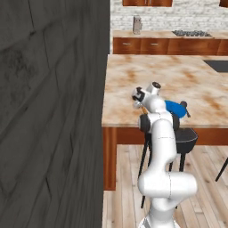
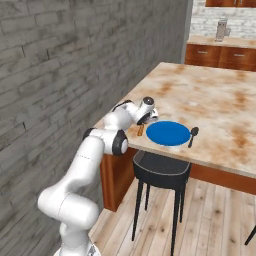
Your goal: Take the fork and place it on the left side of the plate. Then take the spoon and place it on the right side of the plate. Make sure they're directly next to the plate.
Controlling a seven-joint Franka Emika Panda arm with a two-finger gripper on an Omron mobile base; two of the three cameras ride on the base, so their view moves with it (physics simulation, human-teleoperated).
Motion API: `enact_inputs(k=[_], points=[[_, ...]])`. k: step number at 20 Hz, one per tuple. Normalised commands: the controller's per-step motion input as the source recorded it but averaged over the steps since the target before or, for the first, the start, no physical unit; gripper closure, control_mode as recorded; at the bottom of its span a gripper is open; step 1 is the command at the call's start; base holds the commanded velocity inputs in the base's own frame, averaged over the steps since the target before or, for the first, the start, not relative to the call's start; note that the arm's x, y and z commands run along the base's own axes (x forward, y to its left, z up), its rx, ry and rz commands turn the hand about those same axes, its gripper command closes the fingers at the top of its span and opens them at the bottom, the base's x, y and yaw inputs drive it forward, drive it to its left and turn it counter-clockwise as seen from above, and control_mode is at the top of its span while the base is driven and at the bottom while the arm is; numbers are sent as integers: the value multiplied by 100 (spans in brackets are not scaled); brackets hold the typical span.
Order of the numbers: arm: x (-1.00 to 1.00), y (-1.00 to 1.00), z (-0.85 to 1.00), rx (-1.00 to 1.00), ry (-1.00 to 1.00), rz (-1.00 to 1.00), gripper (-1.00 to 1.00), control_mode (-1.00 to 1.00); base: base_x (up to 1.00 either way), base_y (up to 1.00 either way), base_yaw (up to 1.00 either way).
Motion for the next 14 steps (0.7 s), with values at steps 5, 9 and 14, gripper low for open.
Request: enact_inputs(k=[5, 9, 14], points=[[-36, 0, 10, 0, 0, 6, -100, -100, 0, 0, 0], [-99, 2, 7, 0, -8, 6, -100, -100, 0, 0, 0], [-100, 23, -42, -3, -23, 0, -100, -100, 0, 0, 0]])
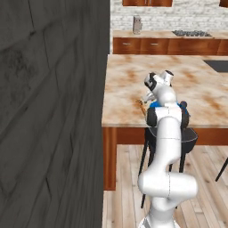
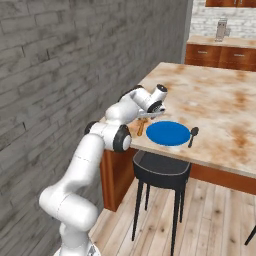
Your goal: Take the fork and place it on the left side of the plate. Then take the spoon and place it on the right side of the plate. Make sure they're directly next to the plate.
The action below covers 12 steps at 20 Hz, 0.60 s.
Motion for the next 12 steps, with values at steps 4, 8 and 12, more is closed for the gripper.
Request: enact_inputs(k=[4, 8, 12], points=[[-100, 16, -44, -4, -3, 4, -100, -100, 0, 0, 0], [-100, 1, -3, -3, 9, 12, -100, -100, 0, 0, 0], [-100, 0, 25, -5, -6, 17, -100, -100, 0, 0, 0]])
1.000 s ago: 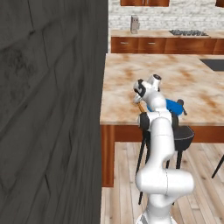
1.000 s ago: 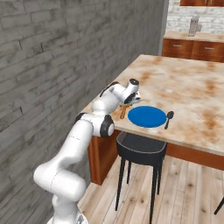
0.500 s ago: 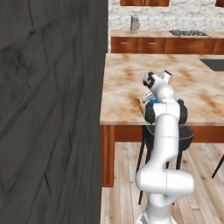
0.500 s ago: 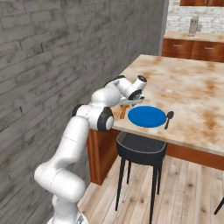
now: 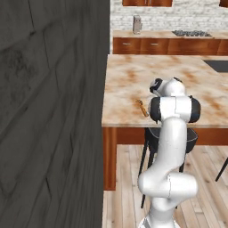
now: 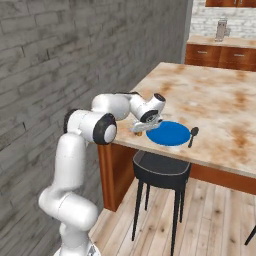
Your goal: Take the fork and place it on the left side of the plate. Then take the spoon and place it on the right side of the plate. Make sure they're directly next to the plate.
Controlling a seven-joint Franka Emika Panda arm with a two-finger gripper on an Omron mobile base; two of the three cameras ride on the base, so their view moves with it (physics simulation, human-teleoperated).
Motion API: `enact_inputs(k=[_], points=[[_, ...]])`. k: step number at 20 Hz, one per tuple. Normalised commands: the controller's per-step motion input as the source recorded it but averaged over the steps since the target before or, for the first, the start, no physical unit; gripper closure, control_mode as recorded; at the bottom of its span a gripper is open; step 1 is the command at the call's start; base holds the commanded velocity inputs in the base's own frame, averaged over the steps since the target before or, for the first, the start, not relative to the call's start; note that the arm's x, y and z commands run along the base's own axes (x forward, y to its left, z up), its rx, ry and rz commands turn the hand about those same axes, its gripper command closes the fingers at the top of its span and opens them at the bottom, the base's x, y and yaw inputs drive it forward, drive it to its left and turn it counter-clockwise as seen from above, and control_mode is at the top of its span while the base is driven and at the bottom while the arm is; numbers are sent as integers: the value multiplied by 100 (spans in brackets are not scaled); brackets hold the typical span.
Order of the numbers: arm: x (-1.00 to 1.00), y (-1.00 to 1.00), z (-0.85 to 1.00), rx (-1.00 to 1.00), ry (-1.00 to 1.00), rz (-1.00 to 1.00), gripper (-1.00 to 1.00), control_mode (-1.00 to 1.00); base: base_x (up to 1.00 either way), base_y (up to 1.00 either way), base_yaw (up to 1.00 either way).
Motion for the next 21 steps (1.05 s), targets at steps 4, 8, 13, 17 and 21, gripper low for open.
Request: enact_inputs(k=[4, 8, 13, 17, 21], points=[[-100, 0, 22, -4, -36, 11, -100, -100, 0, 0, 0], [-100, 0, -1, -2, -56, 5, -100, -100, 0, 0, 0], [-100, 0, -25, -1, -60, 0, -100, -100, 0, 0, 0], [-100, 0, -28, -2, -58, 0, -100, -100, 0, 0, 0], [-100, 0, -11, -1, -68, 0, -100, -100, 0, 0, 0]])
